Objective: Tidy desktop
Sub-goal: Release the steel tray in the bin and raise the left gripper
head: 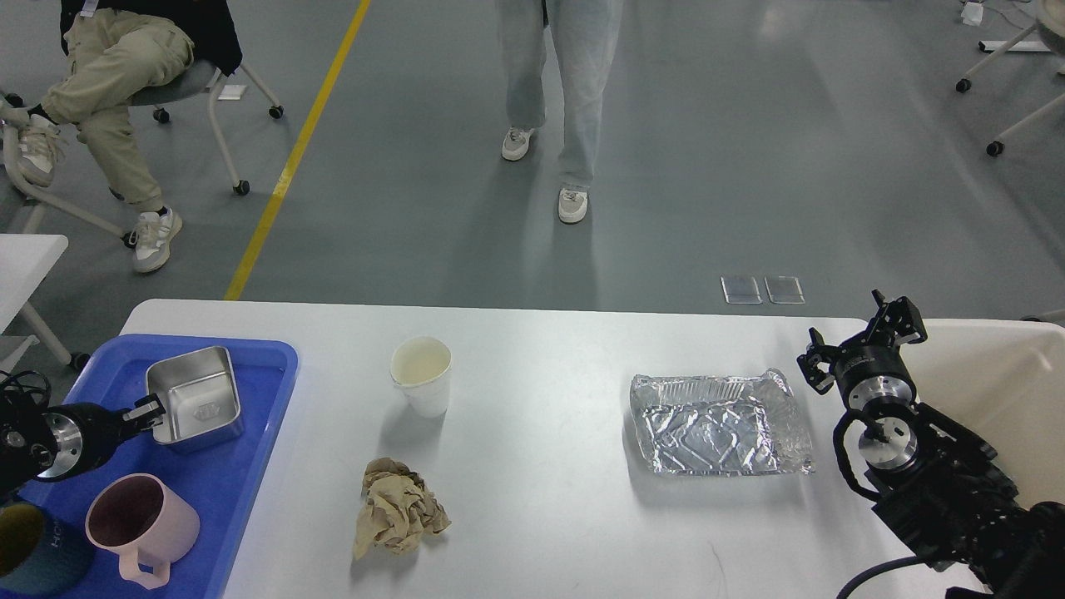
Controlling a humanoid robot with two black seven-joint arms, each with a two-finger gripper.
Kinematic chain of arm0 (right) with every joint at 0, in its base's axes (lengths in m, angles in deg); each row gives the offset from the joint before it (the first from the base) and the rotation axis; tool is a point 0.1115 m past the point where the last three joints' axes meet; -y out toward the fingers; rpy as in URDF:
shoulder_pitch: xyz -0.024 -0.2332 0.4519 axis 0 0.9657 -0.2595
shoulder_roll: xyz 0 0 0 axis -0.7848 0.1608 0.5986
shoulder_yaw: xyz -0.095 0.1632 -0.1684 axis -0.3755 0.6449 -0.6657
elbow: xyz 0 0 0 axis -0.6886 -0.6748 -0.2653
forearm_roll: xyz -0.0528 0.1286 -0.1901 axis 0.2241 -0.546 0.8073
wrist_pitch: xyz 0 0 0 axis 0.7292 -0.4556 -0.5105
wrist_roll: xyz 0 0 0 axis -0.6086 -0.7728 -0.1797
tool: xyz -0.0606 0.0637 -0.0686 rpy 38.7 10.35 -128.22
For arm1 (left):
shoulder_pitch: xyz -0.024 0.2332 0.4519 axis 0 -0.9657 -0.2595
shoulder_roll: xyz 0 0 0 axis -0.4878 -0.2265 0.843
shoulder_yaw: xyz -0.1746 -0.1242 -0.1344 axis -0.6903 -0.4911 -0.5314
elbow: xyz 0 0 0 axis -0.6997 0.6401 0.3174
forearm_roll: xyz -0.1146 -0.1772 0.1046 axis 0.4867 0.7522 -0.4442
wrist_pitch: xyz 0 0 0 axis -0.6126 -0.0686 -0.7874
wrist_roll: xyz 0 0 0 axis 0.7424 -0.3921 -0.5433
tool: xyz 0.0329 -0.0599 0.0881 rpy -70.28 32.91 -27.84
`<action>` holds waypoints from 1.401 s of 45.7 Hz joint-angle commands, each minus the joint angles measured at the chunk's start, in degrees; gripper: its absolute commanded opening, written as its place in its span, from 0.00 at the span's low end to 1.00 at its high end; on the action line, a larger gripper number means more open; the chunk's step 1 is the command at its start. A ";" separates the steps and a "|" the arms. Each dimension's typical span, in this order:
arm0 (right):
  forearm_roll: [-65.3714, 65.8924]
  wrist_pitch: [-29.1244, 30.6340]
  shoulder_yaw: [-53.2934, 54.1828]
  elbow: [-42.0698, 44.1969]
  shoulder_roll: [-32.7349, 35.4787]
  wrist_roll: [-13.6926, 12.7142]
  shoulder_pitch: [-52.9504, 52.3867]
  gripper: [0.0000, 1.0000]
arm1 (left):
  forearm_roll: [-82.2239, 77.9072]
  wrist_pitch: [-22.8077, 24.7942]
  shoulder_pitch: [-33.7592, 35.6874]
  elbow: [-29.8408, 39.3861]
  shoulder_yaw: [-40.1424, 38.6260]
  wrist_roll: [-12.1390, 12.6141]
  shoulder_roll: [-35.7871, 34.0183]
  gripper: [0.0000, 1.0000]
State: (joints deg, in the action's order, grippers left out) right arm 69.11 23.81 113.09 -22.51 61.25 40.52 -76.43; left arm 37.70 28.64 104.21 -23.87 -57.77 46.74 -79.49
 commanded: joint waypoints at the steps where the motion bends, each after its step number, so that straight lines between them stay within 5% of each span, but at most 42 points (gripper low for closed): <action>1: 0.00 0.00 0.00 -0.09 0.07 0.00 -0.01 1.00 | -0.09 -0.70 -0.07 -0.08 0.07 0.00 0.70 0.08; 11: 0.00 0.00 0.00 0.00 0.07 0.00 -0.01 1.00 | -0.09 -1.05 0.01 -0.08 0.07 0.00 0.88 0.11; 16: 0.00 0.00 0.00 -0.09 0.07 0.00 -0.01 1.00 | -0.09 -1.05 0.10 0.01 -0.11 -0.44 0.44 0.22; 27: 0.00 0.00 0.00 -0.09 -0.02 0.00 -0.01 1.00 | -0.09 -0.70 0.36 0.36 -0.02 -8.17 -0.88 0.38; 37: 0.00 0.00 0.00 -0.09 -0.02 0.00 -0.10 1.00 | -0.09 -0.26 1.33 1.15 -1.25 -12.74 -5.10 0.49; 52: 0.00 -0.27 -0.09 -0.09 -0.11 0.00 -0.54 1.00 | -0.09 -0.17 3.26 6.24 -15.65 -20.83 -9.75 0.76; 64: 0.00 -0.35 -0.09 -0.09 -0.02 0.00 -0.45 1.00 | 0.70 1.67 5.98 10.20 -29.82 -20.22 -9.14 0.84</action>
State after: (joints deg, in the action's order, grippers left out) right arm 69.11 23.47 113.00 -22.60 61.14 40.52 -77.05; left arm 37.72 28.97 107.82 -14.45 -84.34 26.06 -89.22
